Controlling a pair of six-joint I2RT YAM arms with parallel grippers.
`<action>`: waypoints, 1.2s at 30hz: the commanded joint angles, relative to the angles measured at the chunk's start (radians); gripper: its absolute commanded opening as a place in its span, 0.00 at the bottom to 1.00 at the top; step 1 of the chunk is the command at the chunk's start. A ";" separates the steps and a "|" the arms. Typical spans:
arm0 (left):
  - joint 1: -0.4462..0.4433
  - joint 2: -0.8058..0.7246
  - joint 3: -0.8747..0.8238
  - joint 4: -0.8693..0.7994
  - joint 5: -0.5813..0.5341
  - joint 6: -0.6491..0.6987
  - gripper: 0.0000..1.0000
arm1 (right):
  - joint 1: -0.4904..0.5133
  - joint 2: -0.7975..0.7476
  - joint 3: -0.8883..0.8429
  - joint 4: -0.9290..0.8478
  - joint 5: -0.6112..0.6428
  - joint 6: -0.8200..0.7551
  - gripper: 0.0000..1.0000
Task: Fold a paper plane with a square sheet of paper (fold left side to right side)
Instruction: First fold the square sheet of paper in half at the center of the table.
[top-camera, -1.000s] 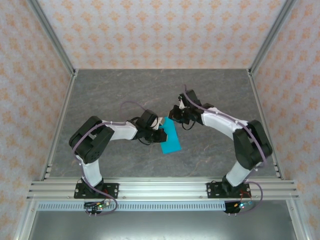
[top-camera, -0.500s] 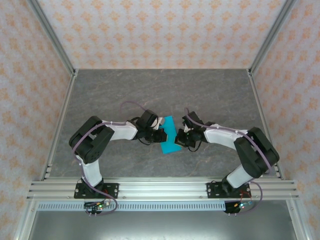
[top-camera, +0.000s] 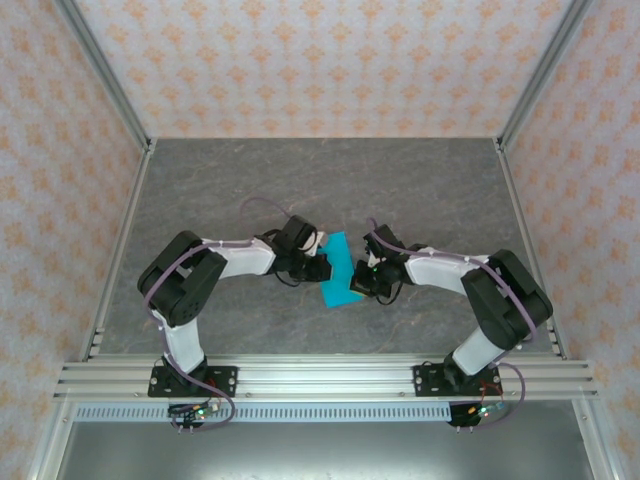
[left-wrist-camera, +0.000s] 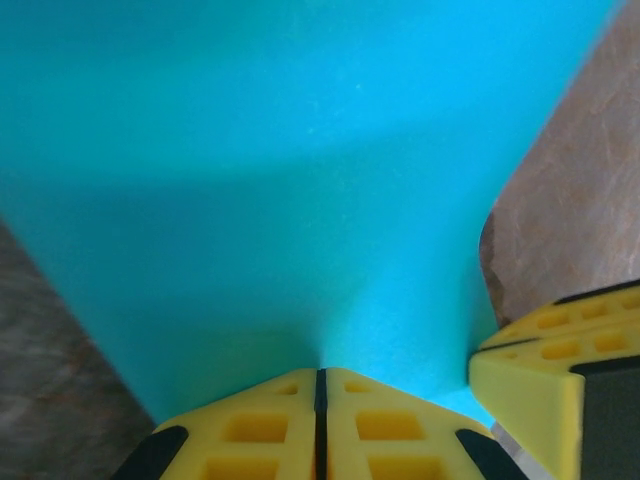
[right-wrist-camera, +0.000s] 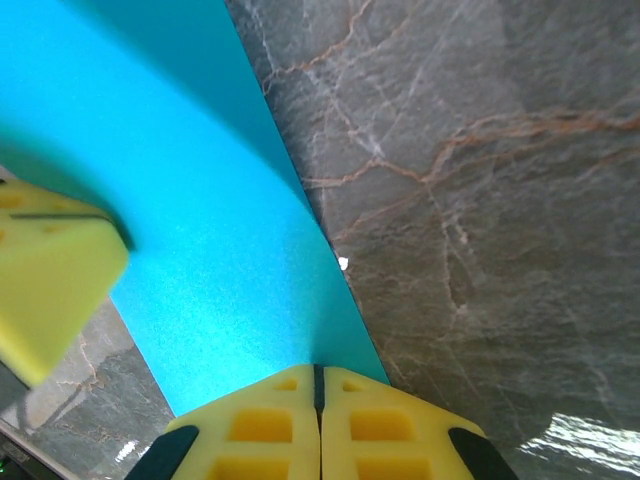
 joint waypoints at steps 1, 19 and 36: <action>0.043 0.021 0.041 -0.060 -0.068 0.059 0.10 | 0.006 0.060 -0.031 -0.111 0.117 -0.024 0.06; 0.243 0.172 0.240 -0.113 -0.067 0.123 0.10 | 0.006 0.045 -0.058 -0.135 0.142 -0.038 0.06; 0.331 0.113 0.322 -0.169 -0.044 0.155 0.10 | 0.006 0.000 -0.066 0.010 0.056 0.038 0.07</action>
